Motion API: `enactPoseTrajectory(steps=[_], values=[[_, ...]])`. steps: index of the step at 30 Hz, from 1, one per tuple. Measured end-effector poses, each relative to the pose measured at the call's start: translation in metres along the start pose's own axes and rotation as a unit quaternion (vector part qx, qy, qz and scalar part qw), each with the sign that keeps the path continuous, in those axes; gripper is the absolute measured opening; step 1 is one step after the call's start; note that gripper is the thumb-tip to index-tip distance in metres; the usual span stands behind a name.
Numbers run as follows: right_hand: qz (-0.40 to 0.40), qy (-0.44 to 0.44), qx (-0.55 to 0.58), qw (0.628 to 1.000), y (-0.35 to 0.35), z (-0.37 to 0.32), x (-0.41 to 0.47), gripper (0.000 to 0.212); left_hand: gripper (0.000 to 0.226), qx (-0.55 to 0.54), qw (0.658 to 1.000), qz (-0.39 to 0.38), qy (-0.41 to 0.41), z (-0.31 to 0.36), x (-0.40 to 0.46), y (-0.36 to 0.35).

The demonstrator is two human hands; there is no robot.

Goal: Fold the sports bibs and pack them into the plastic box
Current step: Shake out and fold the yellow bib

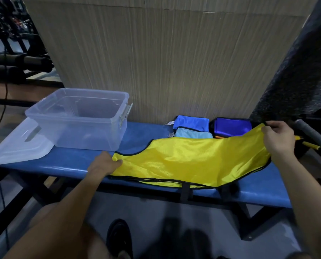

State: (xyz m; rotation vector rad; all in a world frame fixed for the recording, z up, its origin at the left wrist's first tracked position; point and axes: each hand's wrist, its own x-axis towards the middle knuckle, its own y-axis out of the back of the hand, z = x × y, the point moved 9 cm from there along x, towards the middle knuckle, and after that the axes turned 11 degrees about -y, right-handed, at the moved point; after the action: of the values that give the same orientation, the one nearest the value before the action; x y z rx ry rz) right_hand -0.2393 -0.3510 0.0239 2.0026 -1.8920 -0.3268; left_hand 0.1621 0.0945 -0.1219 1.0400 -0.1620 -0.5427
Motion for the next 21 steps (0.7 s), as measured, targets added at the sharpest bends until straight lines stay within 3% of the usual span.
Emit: enactPoseTrajectory(steps=[6, 10, 12, 15, 21], values=[[-0.007, 0.002, 0.001, 1.0, 0.001, 0.006, 0.0, 0.028, 0.049, -0.067, 0.996, -0.03, -0.041, 0.014, 0.003, -0.002], [-0.023, 0.02, 0.003, 1.0, -0.001, 0.006, -0.001, 0.03, 0.024, -0.25, 0.963, -0.079, -0.055, 0.035, -0.004, -0.003], [-0.032, 0.027, 0.013, 0.999, -0.002, 0.004, -0.004, 0.032, 0.027, -0.32, 0.941, -0.097, -0.044, 0.045, -0.009, -0.003], [-0.046, 0.037, 0.041, 0.997, -0.002, -0.002, -0.009, 0.033, 0.021, -0.325, 0.942, -0.071, -0.043, 0.052, -0.012, 0.002], [-0.05, 0.033, 0.047, 0.997, 0.002, -0.004, -0.008, 0.032, 0.034, -0.253, 0.966, 0.034, -0.03, 0.024, -0.006, 0.02]])
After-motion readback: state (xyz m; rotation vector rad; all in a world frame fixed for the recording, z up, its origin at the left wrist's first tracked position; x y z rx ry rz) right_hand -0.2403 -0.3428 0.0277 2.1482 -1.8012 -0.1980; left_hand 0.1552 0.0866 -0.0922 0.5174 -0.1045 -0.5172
